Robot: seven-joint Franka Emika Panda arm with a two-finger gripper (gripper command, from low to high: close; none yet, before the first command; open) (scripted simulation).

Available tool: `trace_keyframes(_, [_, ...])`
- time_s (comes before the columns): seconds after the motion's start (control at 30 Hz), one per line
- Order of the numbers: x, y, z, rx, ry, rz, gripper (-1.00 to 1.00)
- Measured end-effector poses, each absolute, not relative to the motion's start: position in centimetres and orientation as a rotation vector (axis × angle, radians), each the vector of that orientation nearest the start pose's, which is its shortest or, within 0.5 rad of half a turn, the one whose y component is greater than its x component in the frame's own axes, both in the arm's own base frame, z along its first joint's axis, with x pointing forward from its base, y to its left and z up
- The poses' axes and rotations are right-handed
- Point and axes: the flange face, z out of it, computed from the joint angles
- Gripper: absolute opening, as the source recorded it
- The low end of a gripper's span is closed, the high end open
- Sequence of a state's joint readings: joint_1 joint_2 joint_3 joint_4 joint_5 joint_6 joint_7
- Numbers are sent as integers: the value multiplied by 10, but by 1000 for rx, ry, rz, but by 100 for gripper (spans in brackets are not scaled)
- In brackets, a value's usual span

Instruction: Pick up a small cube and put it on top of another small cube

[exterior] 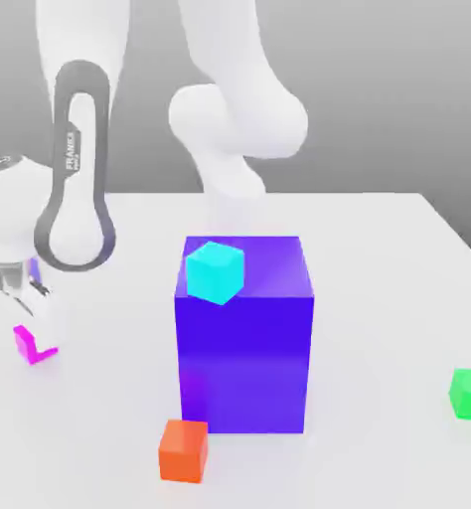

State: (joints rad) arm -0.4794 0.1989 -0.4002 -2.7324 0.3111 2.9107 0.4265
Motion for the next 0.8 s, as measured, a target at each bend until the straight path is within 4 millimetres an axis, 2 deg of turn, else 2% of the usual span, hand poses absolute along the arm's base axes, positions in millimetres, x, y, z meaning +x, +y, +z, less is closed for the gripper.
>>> trace_keyframes(0.1, [226, -316, 186, -2185, 2260, -3, -100])
trace_keyframes(0.17, [247, -318, 192, -2268, 2201, -20, -100])
trace_keyframes(0.33, [342, -310, 198, -2591, 1909, -104, -100])
trace_keyframes(0.43, [403, -290, 198, -2761, 1692, -160, -100])
trace_keyframes(0.5, [444, -271, 196, -2856, 1535, -199, -100])
trace_keyframes(0.57, [489, -226, 196, -2961, 1303, -233, -100])
trace_keyframes(0.63, [523, -177, 198, -3034, 1088, -258, -100])
trace_keyframes(0.7, [543, -128, 200, -3083, 897, -265, -100])
trace_keyframes(0.8, [554, -53, 206, -3131, 634, -252, -100])
